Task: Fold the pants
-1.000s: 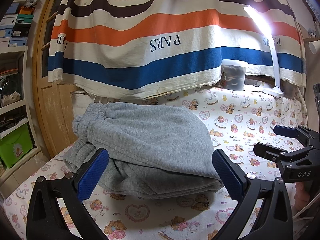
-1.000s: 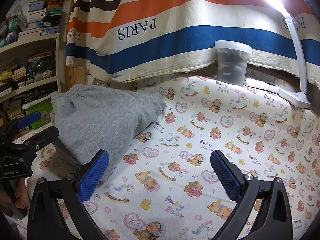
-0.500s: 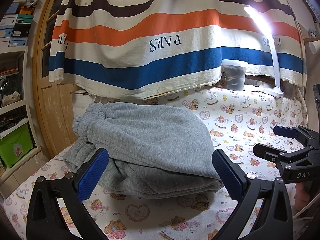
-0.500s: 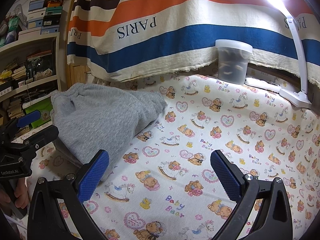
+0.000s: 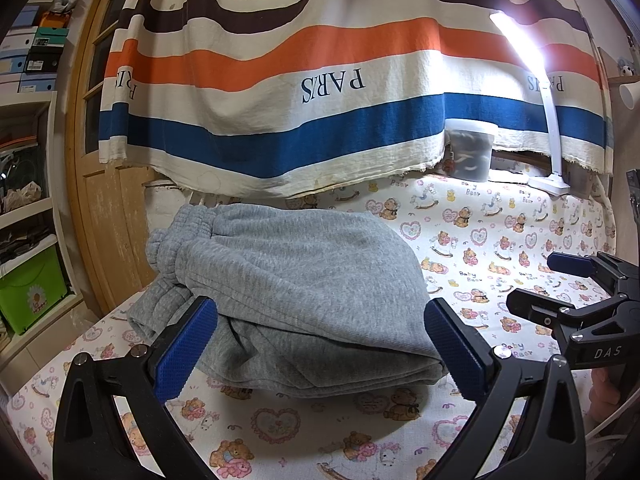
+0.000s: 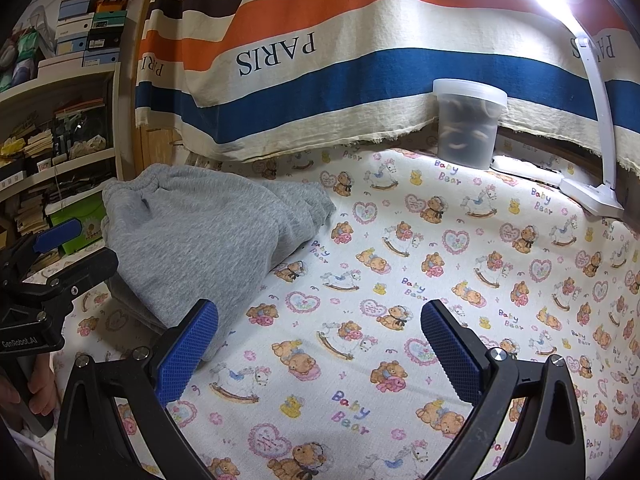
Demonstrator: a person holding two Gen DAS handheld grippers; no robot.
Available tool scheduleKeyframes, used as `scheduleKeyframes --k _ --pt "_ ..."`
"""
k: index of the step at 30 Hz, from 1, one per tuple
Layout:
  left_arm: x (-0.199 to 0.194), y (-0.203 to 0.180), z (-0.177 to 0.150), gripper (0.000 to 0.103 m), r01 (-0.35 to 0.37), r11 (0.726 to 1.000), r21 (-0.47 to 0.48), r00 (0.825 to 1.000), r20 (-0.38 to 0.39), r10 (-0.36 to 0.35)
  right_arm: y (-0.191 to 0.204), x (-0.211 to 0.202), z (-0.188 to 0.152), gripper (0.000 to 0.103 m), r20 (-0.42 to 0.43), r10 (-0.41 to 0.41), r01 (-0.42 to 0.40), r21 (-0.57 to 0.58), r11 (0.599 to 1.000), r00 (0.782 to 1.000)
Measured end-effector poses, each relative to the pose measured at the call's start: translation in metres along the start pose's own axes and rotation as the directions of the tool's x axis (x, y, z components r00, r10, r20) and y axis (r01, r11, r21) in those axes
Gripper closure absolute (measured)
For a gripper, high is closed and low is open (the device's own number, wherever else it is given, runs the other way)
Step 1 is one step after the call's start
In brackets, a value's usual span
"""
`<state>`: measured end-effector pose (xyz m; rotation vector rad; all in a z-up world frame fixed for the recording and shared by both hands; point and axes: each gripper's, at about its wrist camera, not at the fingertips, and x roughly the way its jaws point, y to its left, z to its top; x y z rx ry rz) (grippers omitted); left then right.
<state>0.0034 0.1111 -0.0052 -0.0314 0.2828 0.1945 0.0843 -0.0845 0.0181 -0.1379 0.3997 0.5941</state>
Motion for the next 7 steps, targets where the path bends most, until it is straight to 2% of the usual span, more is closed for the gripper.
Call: scheduleKeyframes --k 7 --pt "0.0002 0.0003 0.0002 0.000 0.000 1.000 0.000 1.000 0.000 0.000 -0.0018 0.0020 0.0024 0.001 0.000 0.002 -0.002 -0.001 1.000 1.000"
